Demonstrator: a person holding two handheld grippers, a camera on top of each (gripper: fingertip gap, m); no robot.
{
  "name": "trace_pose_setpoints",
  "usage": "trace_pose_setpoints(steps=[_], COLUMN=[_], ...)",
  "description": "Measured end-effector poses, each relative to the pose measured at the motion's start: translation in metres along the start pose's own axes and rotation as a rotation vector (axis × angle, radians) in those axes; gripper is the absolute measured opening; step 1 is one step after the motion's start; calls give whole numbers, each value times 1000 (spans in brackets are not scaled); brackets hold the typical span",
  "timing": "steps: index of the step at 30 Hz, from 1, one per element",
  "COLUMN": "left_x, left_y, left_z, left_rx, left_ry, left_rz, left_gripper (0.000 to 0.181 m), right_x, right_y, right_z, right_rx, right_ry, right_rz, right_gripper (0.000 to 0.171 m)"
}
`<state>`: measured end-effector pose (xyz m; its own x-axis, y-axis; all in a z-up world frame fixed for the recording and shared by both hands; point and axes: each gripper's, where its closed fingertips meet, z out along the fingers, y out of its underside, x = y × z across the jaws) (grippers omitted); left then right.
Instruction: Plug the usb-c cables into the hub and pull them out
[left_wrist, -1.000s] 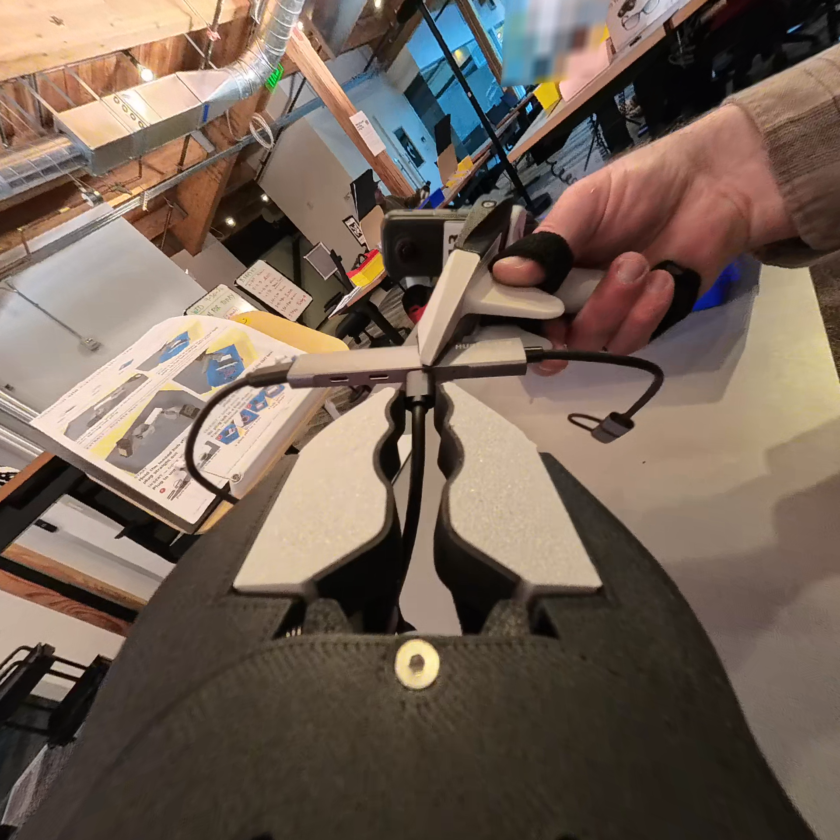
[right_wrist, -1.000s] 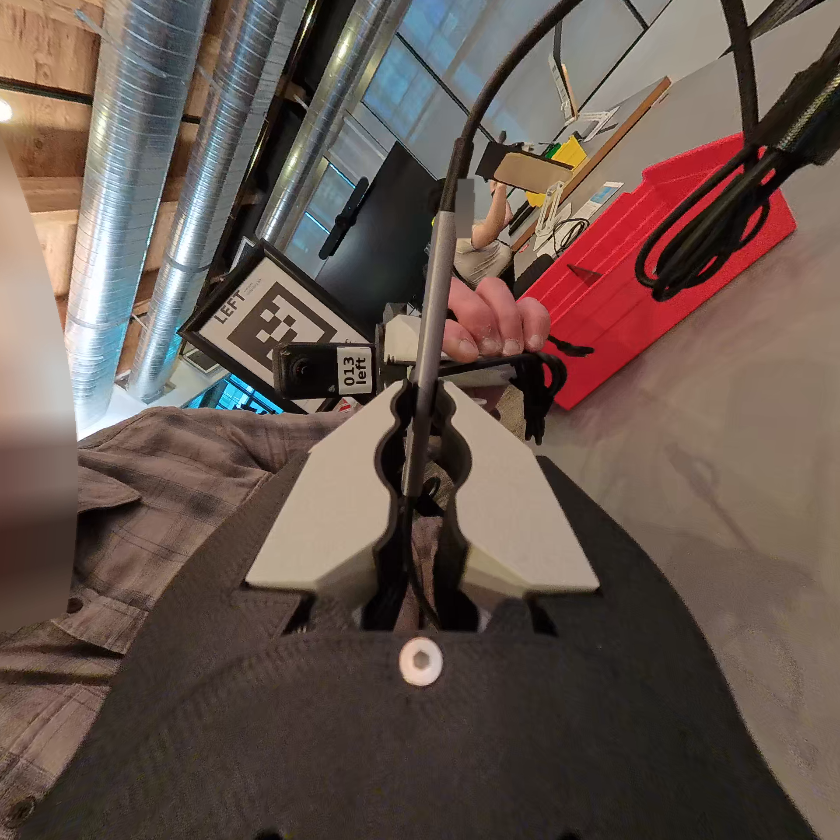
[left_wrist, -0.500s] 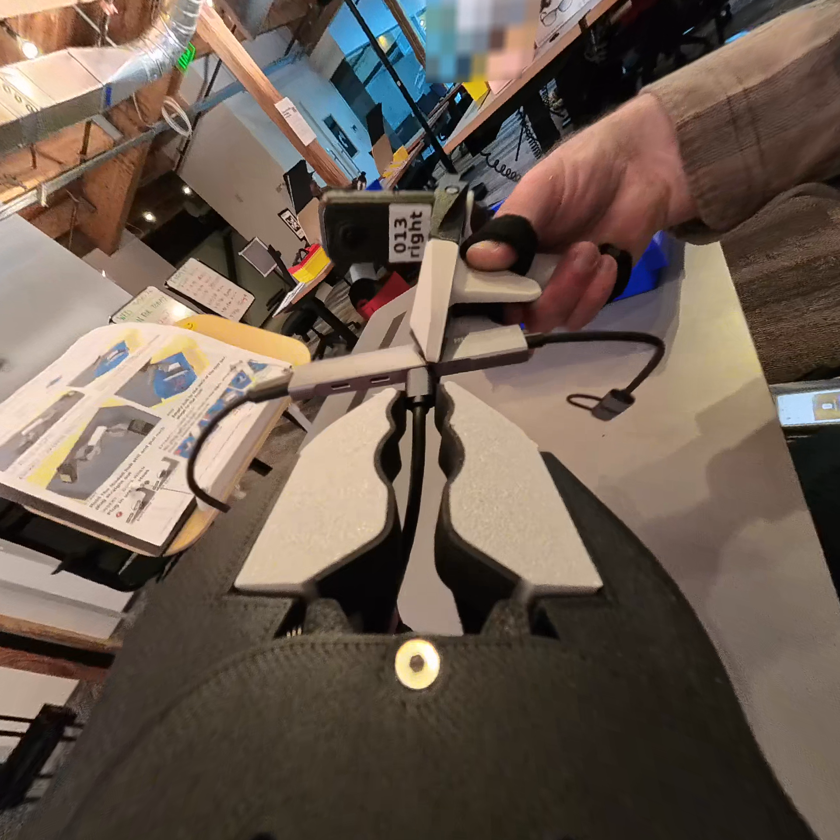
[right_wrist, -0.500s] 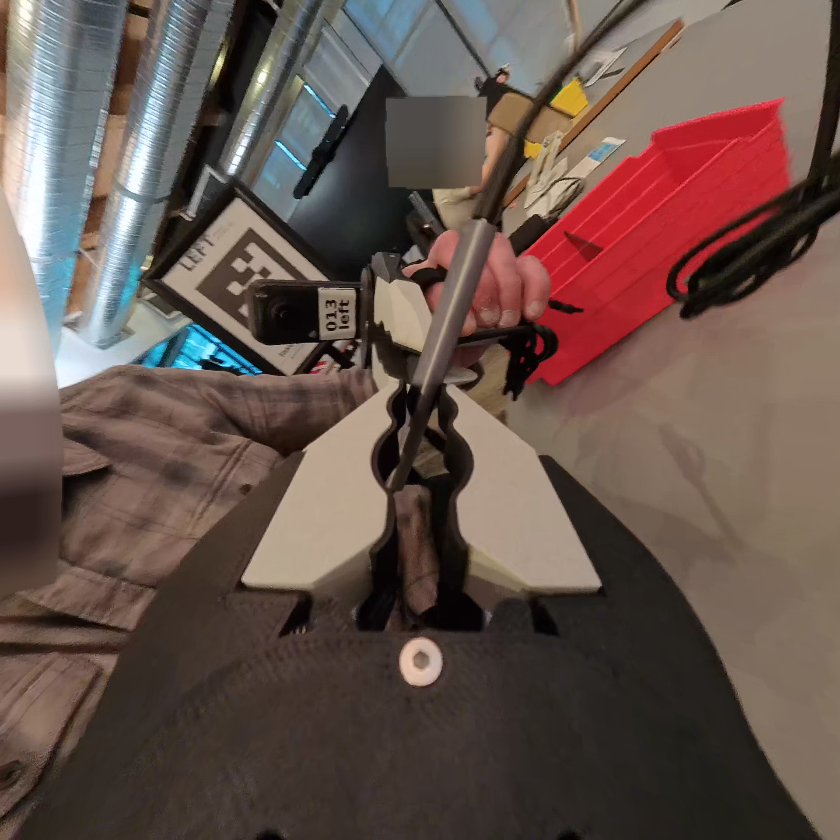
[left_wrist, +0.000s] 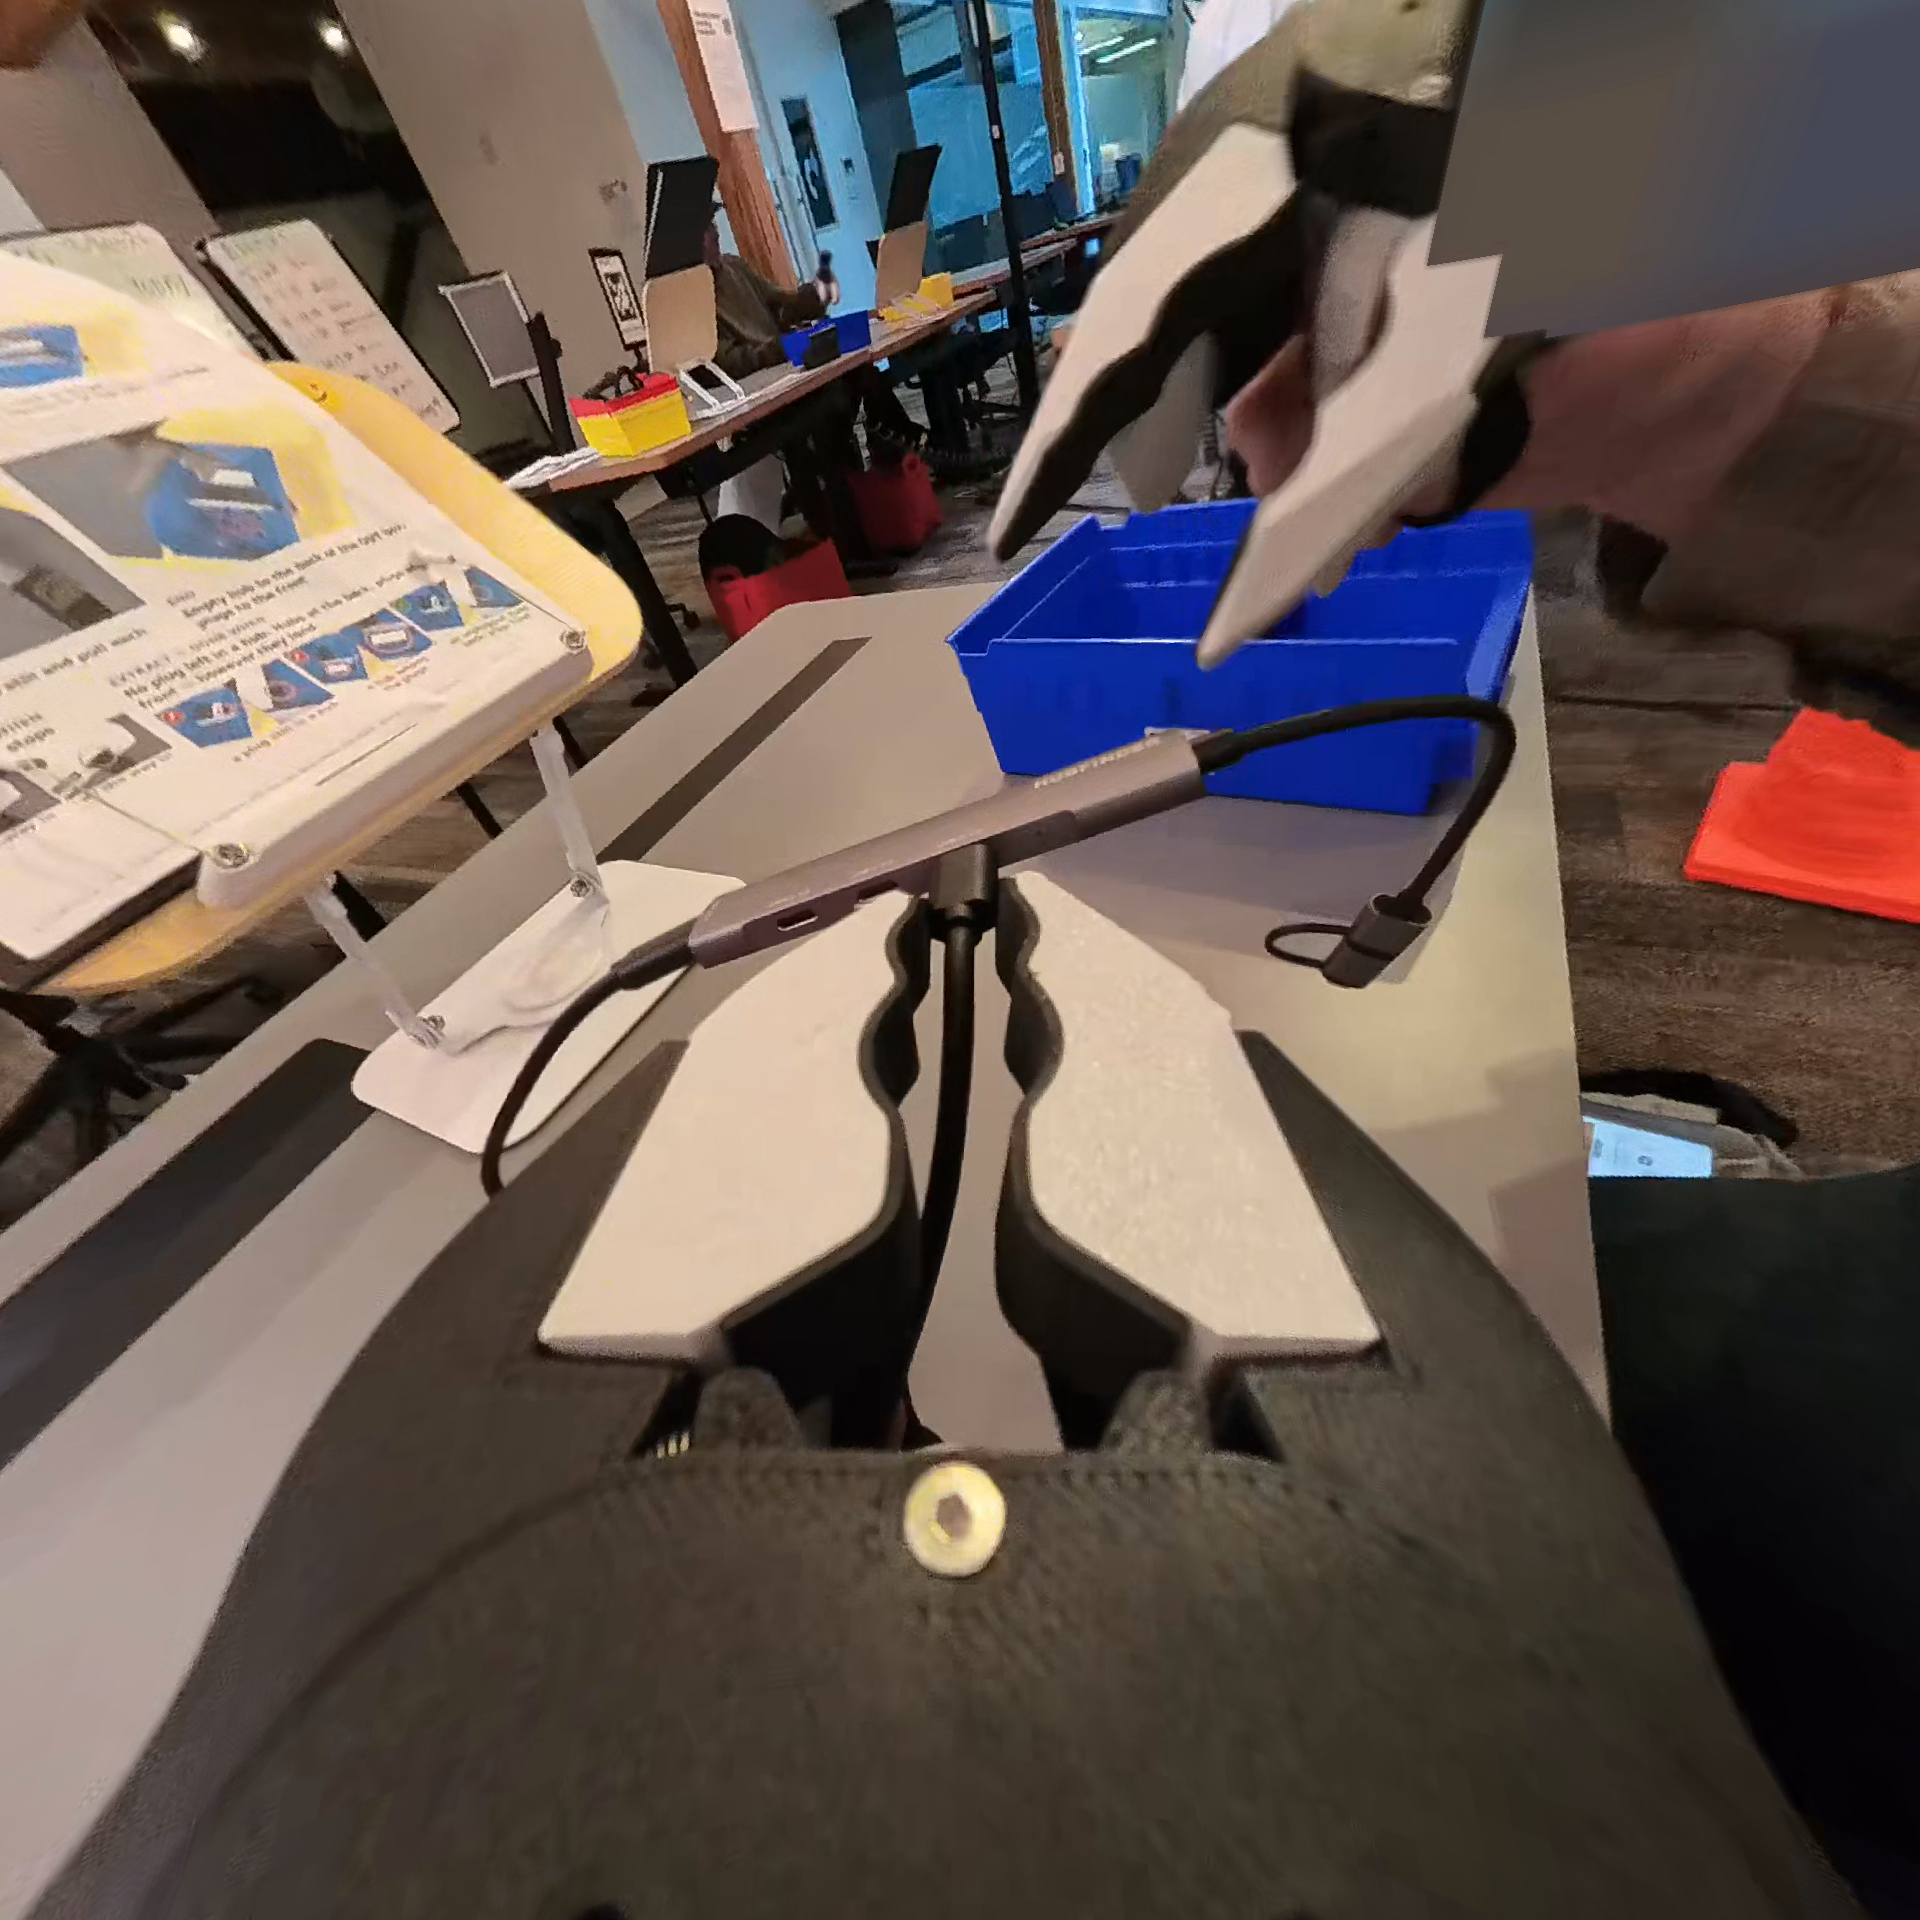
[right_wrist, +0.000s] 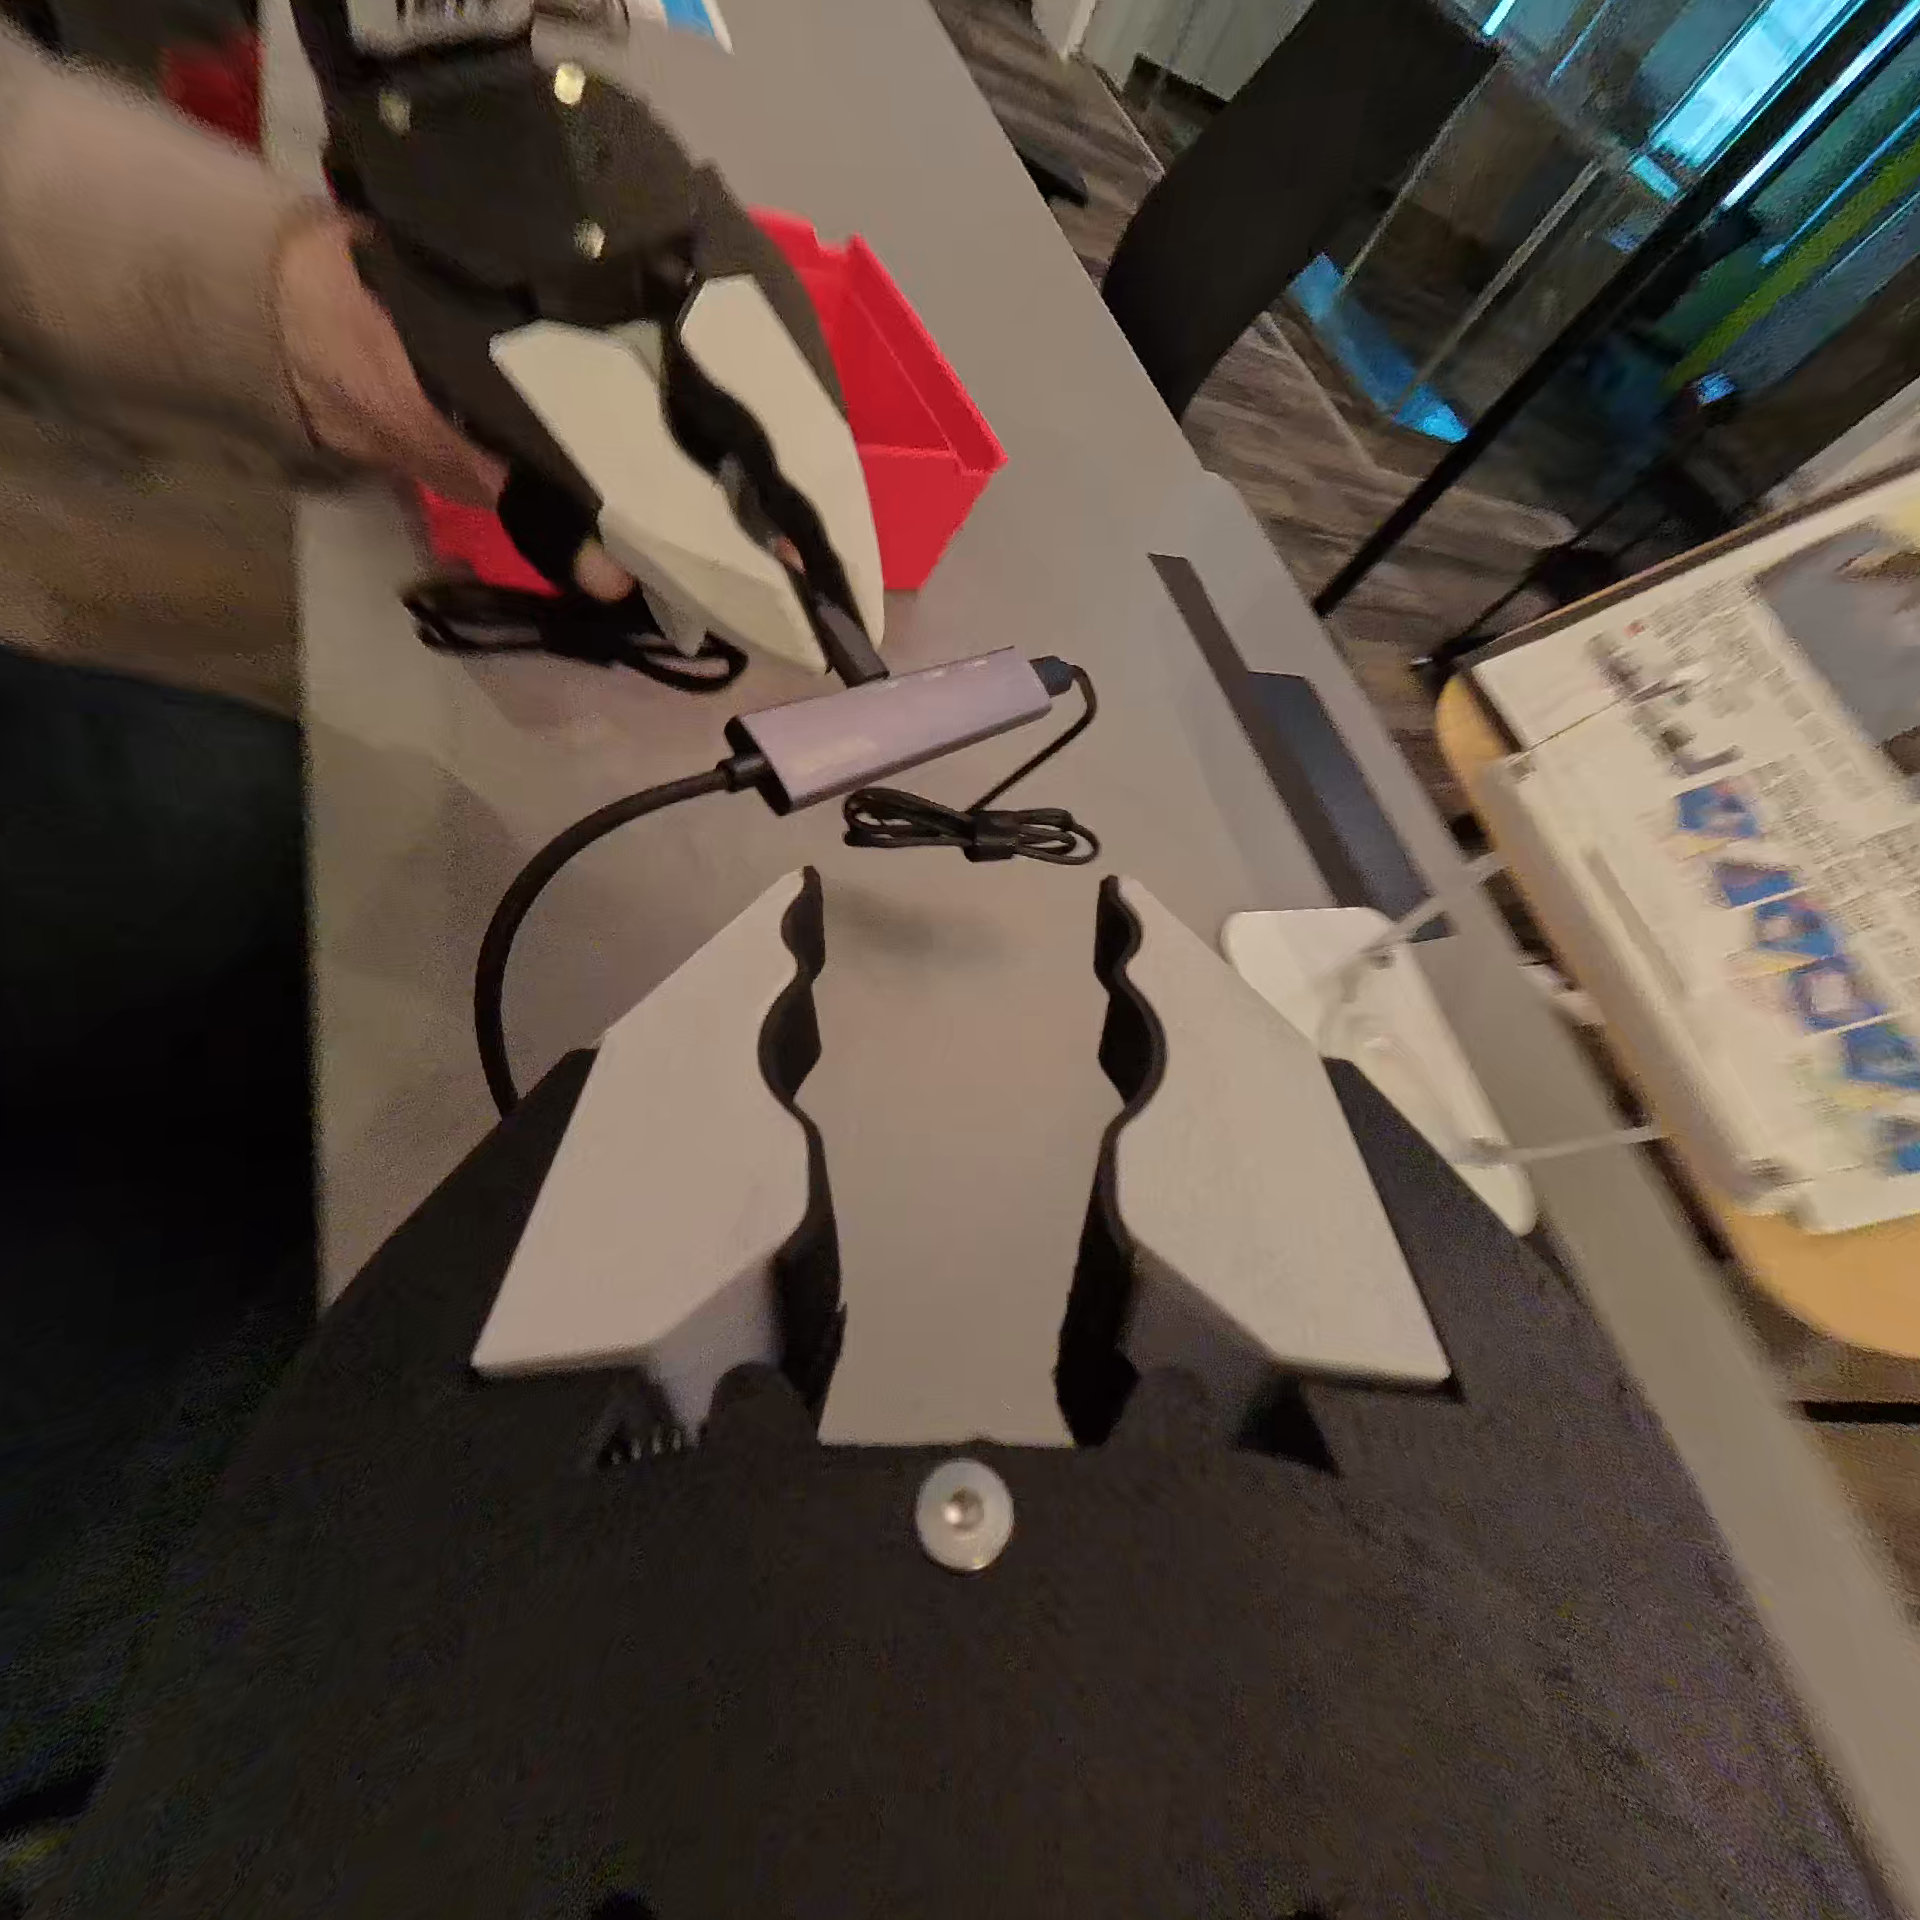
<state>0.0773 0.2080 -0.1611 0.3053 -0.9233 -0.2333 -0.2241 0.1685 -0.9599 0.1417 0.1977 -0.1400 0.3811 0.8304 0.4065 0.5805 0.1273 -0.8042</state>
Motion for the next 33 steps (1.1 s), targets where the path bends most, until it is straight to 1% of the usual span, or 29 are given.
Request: trace_pose_setpoints(steps=[2,5,7,8,9,11,15,18,21,24,28,33], left_x=[-1,2,6,8,11,15,23,24,23,18,5,-12], left_y=[2,2,0,0,-1,-1,0,3,0,-3,-19,-41], left_z=[1,3,5,6,6,9,12,13,13,12,2,-15], left_rx=[-9,-10,3,5,11,10,12,10,29,43,120,183], left_ry=[10,39,57,71,80,97,130,146,151,116,57,-25], left_rz=[-49,-126,-155,-170,-181,-194,-232,-255,-269,-249,-215,-146], left_gripper=[12,12,12,12,12,12,12,12,12,12,17,16], right_x=[-2,-9,-11,-16,-20,-22,-29,-27,-24,-16,-2,21], right_y=[0,2,3,3,2,2,1,1,-1,0,6,14], right_z=[4,18,27,32,37,45,56,56,55,52,45,30], right_rx=[-54,-121,-160,-162,-156,-130,-82,-96,-101,-130,-175,-238], right_ry=[70,143,187,177,161,144,110,139,148,175,200,252], right_rz=[-160,-366,-468,-490,-490,-484,-489,-520,-493,-484,-442,-393], right_gripper=[50,60,57,57,57,49,17,6,6,6,6,6])
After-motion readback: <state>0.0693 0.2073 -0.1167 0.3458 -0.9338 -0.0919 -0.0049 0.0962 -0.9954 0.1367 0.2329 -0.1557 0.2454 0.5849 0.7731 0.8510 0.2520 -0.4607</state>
